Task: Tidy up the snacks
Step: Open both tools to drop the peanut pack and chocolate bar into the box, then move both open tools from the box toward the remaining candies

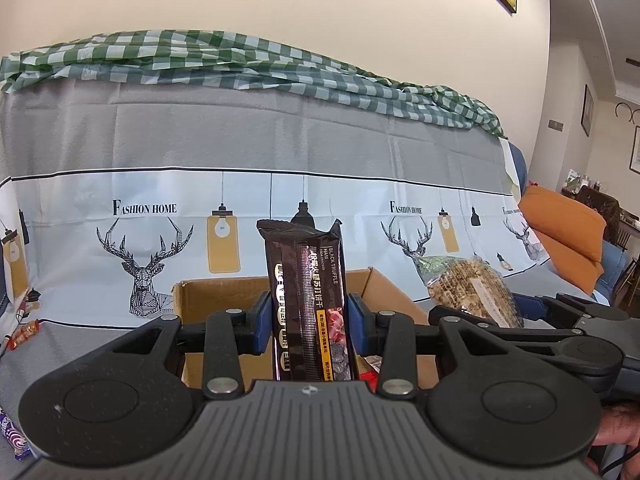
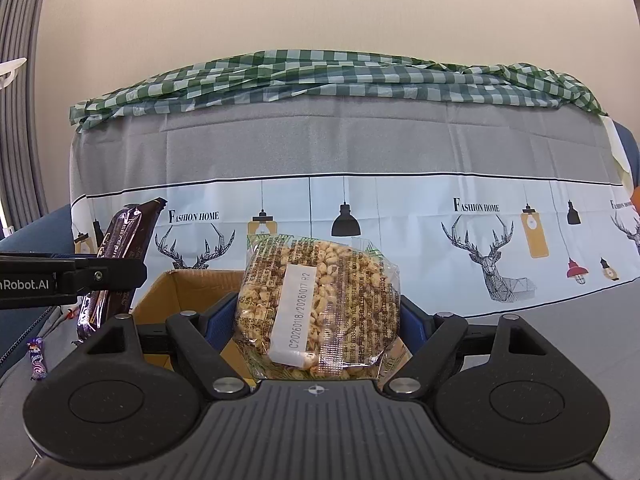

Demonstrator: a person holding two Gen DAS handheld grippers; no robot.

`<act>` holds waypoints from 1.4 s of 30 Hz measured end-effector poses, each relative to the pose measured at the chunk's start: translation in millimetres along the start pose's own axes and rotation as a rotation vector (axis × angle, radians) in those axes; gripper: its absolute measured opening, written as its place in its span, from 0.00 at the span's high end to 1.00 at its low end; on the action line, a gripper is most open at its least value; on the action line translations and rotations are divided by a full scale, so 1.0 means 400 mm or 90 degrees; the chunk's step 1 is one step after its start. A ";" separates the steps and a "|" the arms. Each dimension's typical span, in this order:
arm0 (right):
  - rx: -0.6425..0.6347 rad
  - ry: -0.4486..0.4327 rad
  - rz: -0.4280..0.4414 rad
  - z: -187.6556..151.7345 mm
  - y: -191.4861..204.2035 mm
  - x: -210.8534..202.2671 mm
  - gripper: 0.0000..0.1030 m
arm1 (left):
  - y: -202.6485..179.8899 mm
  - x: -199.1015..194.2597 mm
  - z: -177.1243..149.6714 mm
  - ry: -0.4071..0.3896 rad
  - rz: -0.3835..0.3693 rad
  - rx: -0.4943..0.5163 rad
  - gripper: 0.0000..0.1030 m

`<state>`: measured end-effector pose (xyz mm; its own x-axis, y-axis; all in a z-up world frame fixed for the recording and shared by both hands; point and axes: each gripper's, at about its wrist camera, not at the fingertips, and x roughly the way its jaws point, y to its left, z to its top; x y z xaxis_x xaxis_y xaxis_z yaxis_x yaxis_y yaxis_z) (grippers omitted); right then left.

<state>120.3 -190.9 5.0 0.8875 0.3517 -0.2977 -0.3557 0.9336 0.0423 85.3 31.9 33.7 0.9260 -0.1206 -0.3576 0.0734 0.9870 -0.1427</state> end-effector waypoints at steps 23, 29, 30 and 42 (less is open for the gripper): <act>0.008 0.007 -0.028 -0.001 -0.009 0.015 0.13 | 0.027 -0.008 0.002 0.000 -0.002 -0.030 0.60; 0.025 0.005 -0.012 0.012 0.039 0.025 0.21 | 0.105 -0.016 -0.005 0.023 0.056 -0.081 0.82; 0.027 0.004 -0.005 0.015 0.052 0.028 0.30 | 0.124 -0.020 -0.008 0.028 0.067 -0.096 0.82; 0.068 0.015 0.132 0.029 0.271 0.049 0.72 | 0.441 -0.049 -0.124 0.111 0.307 -0.324 0.72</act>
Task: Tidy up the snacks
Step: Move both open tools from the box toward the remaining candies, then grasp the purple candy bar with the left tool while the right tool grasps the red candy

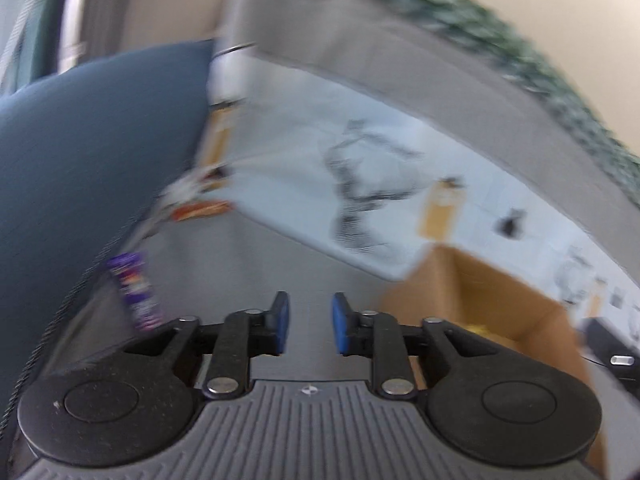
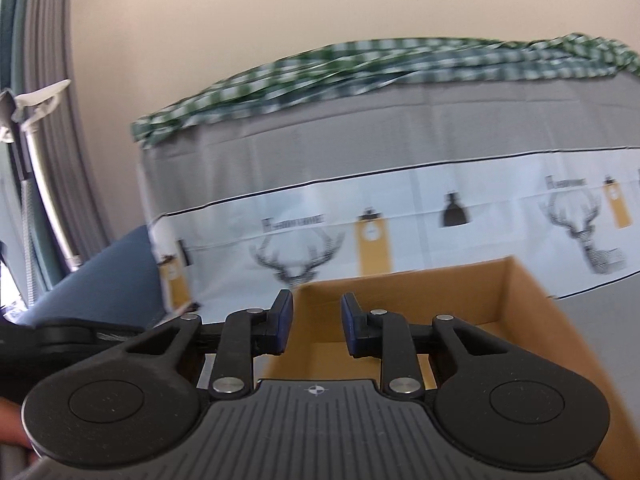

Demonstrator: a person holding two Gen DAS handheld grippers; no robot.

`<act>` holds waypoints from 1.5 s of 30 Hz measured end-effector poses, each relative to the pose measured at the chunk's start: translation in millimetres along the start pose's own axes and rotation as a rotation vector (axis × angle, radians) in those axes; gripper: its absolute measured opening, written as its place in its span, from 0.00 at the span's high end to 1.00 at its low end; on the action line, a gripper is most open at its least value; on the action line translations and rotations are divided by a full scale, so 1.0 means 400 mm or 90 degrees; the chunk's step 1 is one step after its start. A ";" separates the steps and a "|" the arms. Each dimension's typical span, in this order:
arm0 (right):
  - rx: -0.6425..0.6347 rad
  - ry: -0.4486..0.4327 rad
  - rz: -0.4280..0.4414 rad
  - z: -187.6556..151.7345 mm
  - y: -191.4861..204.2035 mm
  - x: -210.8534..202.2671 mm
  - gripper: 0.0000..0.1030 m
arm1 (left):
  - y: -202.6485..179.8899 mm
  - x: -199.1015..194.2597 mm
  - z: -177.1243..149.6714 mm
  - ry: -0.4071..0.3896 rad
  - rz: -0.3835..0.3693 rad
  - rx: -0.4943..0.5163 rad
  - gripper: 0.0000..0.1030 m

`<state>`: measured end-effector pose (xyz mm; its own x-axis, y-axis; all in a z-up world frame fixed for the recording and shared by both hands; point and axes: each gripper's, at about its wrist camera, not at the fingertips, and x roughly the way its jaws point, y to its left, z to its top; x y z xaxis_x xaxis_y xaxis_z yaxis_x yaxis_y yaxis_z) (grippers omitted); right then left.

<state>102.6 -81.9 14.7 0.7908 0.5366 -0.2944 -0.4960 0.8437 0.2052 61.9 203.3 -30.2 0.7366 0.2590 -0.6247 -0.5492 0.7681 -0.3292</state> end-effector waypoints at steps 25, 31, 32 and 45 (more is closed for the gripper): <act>-0.264 0.208 0.229 0.158 0.370 0.359 0.50 | 0.303 0.169 0.020 0.159 0.151 -0.251 0.75; -0.453 0.282 0.286 0.094 0.550 0.606 0.50 | 0.300 0.158 0.012 0.172 0.161 -0.268 0.75; -0.488 0.291 0.287 0.069 0.575 0.648 0.50 | 0.302 0.156 0.010 0.173 0.161 -0.272 0.75; -0.727 0.396 0.372 -0.127 0.677 0.958 0.51 | 0.313 0.168 0.025 0.191 0.160 -0.295 0.74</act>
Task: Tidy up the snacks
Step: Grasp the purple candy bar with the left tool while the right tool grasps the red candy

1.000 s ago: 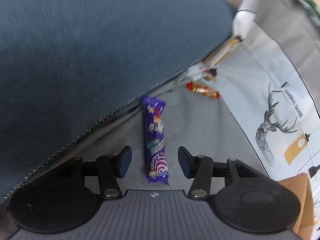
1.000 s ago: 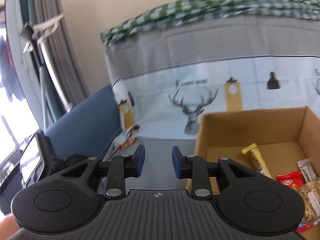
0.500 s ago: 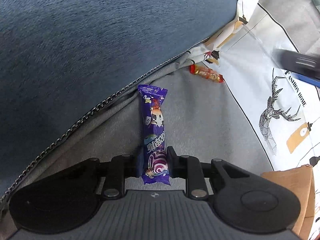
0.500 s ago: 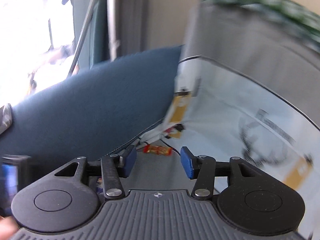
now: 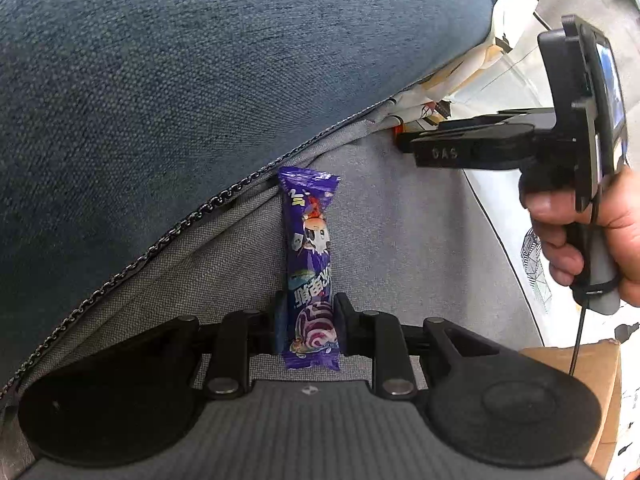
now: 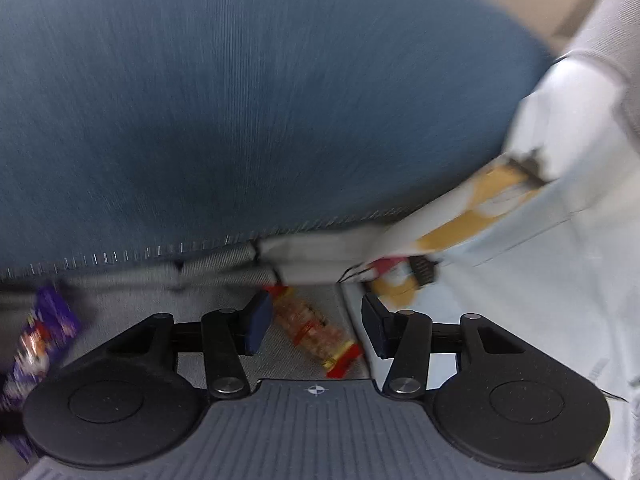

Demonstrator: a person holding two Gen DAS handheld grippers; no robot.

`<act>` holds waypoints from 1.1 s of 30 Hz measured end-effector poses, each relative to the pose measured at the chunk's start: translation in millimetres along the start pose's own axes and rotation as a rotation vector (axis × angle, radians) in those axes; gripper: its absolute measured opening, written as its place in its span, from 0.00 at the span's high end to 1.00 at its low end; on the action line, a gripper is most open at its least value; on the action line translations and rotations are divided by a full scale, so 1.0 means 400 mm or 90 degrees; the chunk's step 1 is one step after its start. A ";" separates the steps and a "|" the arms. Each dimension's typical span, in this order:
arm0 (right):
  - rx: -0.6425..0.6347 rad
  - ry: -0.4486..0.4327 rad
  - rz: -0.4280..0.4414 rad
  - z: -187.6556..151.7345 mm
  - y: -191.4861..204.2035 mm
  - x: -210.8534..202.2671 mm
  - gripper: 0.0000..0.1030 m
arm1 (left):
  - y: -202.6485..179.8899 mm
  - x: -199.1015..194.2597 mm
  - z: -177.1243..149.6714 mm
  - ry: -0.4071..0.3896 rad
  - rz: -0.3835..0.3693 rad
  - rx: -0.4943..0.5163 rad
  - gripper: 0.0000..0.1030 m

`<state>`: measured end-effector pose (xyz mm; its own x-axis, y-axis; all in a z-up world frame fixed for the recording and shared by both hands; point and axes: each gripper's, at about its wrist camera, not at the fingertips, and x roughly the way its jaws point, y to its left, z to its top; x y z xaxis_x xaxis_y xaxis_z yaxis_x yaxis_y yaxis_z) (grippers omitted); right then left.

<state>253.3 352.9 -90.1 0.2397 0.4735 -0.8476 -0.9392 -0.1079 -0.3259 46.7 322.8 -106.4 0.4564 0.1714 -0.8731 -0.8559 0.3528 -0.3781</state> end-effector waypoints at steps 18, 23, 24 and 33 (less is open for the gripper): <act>0.322 -0.054 -0.022 -0.191 0.170 -0.365 0.83 | 0.014 -0.023 -0.034 0.004 -0.039 0.088 0.75; 0.525 -0.080 -0.115 -0.331 0.343 -0.496 0.83 | 0.034 -0.053 -0.082 0.028 -0.091 0.182 0.75; 0.560 -0.077 -0.124 -0.359 0.386 -0.501 0.83 | 0.042 -0.063 -0.092 0.030 -0.100 0.197 0.75; 0.649 -0.057 -0.153 -0.490 0.669 -0.513 0.83 | 0.136 -0.180 -0.242 0.077 -0.182 0.318 0.75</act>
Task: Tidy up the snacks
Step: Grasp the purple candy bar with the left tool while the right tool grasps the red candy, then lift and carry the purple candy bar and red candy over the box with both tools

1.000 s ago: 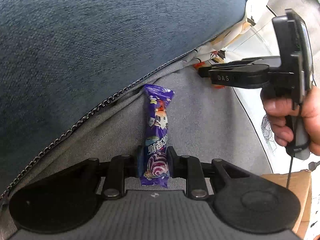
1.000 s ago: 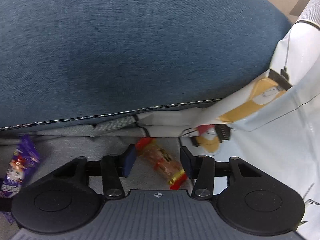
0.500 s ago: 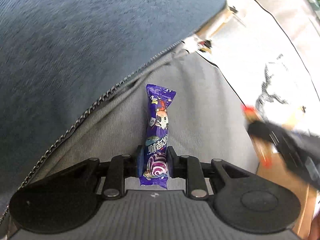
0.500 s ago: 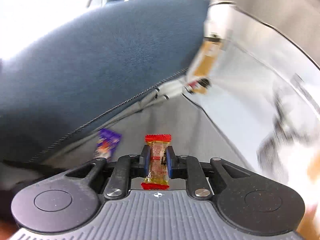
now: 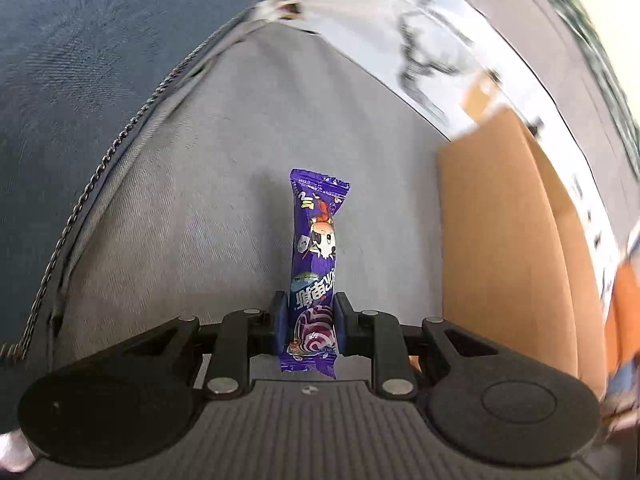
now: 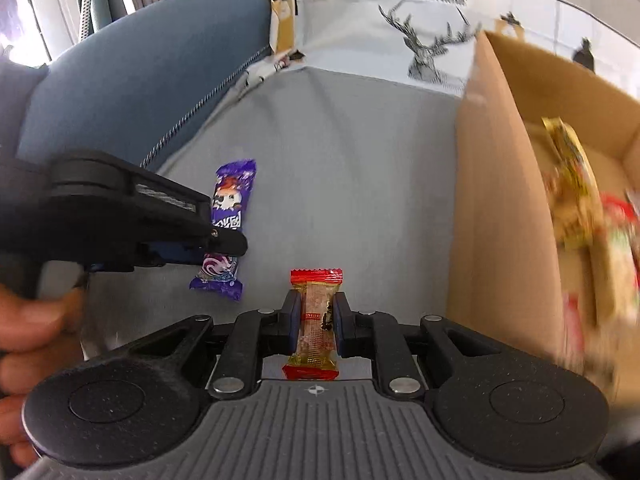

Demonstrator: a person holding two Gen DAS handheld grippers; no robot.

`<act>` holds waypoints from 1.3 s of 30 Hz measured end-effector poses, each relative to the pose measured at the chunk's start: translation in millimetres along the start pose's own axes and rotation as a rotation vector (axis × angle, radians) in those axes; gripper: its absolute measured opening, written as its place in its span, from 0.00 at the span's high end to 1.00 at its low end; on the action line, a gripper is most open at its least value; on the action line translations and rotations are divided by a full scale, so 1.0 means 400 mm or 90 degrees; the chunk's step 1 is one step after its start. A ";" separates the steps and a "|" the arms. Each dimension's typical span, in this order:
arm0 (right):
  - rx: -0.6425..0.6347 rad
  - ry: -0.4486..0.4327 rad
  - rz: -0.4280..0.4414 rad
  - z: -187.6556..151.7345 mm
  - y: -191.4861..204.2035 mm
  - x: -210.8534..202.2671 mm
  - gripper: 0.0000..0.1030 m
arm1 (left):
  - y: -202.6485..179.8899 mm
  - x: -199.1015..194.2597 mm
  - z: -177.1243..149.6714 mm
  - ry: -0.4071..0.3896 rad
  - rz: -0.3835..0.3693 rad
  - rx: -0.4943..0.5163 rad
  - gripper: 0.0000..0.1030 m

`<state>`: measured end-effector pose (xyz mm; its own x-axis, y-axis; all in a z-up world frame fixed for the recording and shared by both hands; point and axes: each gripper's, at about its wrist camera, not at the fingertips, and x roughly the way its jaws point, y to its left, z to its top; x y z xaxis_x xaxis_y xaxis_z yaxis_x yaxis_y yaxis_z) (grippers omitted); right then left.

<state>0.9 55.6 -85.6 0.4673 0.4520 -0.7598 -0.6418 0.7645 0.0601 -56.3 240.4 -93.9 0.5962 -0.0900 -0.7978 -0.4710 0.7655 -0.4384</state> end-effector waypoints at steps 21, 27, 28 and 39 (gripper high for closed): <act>-0.098 -0.029 0.026 -0.129 0.025 0.029 0.83 | -0.137 0.051 -0.073 0.001 0.173 0.169 0.75; -0.107 -0.086 0.065 -0.145 0.017 -0.036 0.84 | -0.141 0.011 -0.089 -0.043 0.164 0.131 0.75; -0.109 -0.101 0.073 -0.148 0.015 -0.054 0.84 | -0.146 -0.005 -0.093 -0.055 0.158 0.124 0.75; -0.073 -0.285 0.151 -0.171 -0.107 -0.274 0.84 | -0.256 -0.197 -0.117 -0.150 0.114 0.086 0.75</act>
<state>-64.3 -58.0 -49.2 0.4995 0.7778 -0.3814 -0.8121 0.5737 0.1064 -85.6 139.4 -5.6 0.6529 0.1911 -0.7330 -0.5008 0.8349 -0.2284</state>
